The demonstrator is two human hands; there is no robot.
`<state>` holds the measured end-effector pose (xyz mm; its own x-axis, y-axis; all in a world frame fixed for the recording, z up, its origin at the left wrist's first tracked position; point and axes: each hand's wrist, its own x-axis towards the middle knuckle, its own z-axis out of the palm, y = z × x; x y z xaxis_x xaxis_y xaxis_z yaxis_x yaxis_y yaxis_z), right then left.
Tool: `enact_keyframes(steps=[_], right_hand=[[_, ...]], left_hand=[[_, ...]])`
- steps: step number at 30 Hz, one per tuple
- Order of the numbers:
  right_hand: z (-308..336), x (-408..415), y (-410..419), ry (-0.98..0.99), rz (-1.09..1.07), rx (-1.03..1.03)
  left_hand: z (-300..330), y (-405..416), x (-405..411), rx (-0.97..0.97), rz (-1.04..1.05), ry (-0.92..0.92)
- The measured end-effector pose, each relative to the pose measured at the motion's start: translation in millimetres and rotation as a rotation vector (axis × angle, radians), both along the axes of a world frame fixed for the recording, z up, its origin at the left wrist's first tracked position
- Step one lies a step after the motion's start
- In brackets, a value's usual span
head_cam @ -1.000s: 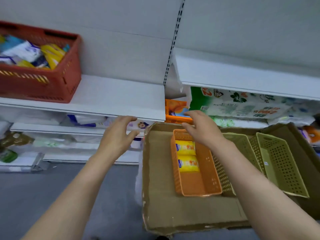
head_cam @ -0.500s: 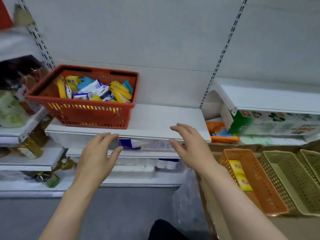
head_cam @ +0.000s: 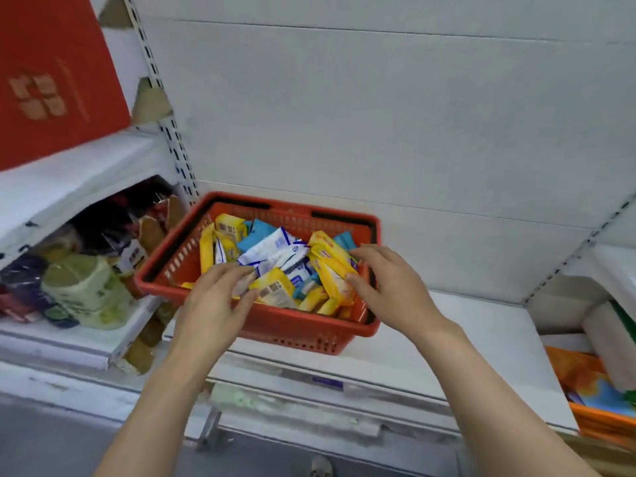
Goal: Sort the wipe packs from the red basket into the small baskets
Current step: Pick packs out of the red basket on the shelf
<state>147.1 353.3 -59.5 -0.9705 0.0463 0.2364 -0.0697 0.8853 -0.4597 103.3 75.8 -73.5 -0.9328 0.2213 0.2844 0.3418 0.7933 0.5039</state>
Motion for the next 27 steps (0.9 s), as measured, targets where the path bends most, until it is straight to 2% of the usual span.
enact_keyframes(steps=[7,9,13,17,20,23,27], right_hand=[[-25.2,-132.4,-39.8,-0.184,0.180,0.083],[-39.7,-162.7,-53.4,-0.218,0.197,0.183],[-64.1,-194.9,-63.7,-0.315,0.131,0.375],[-70.3,-206.7,-61.7,-0.281,0.122,0.367],[-64.3,-207.5,-55.9,-0.218,0.115,0.235],[-49.0,-199.8,-55.1,-0.120,0.071,-0.040],[-31.5,-188.6,-61.7,-0.194,-0.046,-0.422]], left_hand=[[-11.5,-0.4,-90.9,0.011,-0.030,-0.126],[-17.7,-0.3,-110.9,0.011,-0.050,-0.166],[-24.5,-1.6,-143.8,-0.014,-0.093,-0.258],[-28.0,-9.8,-163.1,-0.006,-0.101,-0.325],[-29.6,-9.1,-172.7,0.035,-0.133,-0.366],[-29.0,-0.1,-179.7,0.138,-0.196,-0.463],[-29.6,10.3,-178.8,0.317,-0.224,-0.524]])
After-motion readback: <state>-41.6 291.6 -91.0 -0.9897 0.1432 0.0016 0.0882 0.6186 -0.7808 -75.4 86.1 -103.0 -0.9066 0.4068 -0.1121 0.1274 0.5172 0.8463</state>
